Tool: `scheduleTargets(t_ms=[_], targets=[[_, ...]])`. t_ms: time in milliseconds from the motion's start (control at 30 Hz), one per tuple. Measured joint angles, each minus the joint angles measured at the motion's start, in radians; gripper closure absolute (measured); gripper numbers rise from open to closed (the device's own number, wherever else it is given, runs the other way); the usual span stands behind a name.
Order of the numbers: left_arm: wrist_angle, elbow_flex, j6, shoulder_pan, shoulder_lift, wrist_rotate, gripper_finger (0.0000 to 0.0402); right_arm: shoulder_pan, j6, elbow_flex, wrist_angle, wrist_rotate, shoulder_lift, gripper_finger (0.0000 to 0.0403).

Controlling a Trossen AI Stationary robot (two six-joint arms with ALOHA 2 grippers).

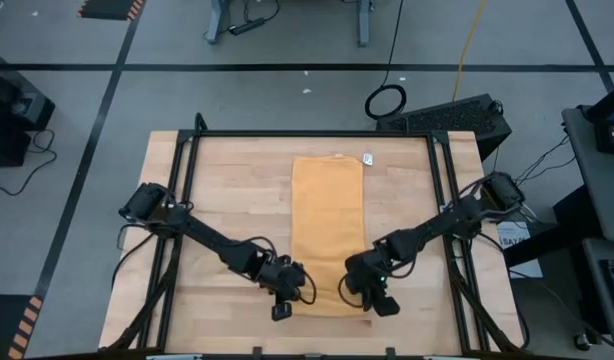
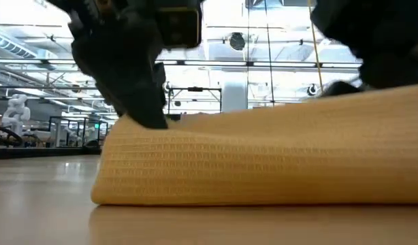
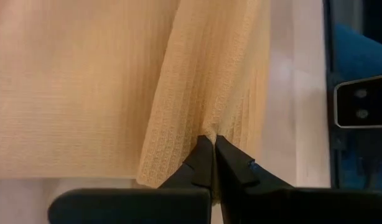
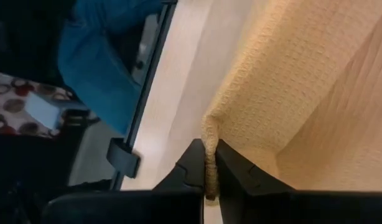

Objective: Roll towel
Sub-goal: Roll the yellow towel

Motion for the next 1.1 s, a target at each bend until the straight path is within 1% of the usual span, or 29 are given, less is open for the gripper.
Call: scheduleTargets(t_ms=[67, 100, 267, 567, 667, 933, 1000, 1100], targets=[[0.05, -0.026, -0.008, 0.009, 0.011, 0.043, 0.0396, -0.011, 0.016, -0.038, 0.057, -0.023, 0.0, 0.0394], [0.062, -0.037, -0.01, 0.01, 0.014, 0.049, 0.0396, -0.016, 0.016, -0.053, 0.075, -0.022, 0.0, 0.0394], [0.108, -0.063, -0.032, 0.01, 0.022, 0.012, 0.0396, -0.036, 0.019, -0.097, 0.112, -0.021, 0.0, 0.0394], [0.104, -0.065, -0.033, 0.009, 0.023, 0.009, 0.0395, -0.058, -0.001, -0.108, 0.118, 0.01, 0.0, 0.0391], [0.1, -0.065, -0.035, 0.009, 0.023, 0.009, 0.0395, -0.061, 0.022, -0.109, 0.11, 0.062, 0.0, 0.0375], [0.056, -0.065, -0.102, 0.019, 0.024, 0.013, 0.0395, -0.065, 0.048, -0.109, 0.099, 0.086, -0.005, 0.0316], [0.052, -0.065, -0.113, 0.025, 0.024, 0.016, 0.0395, -0.062, 0.052, -0.109, 0.083, 0.124, -0.02, 0.0306], [0.055, -0.065, -0.113, 0.033, 0.024, 0.017, 0.0395, -0.048, 0.051, -0.109, 0.009, 0.223, -0.074, 0.0291]])
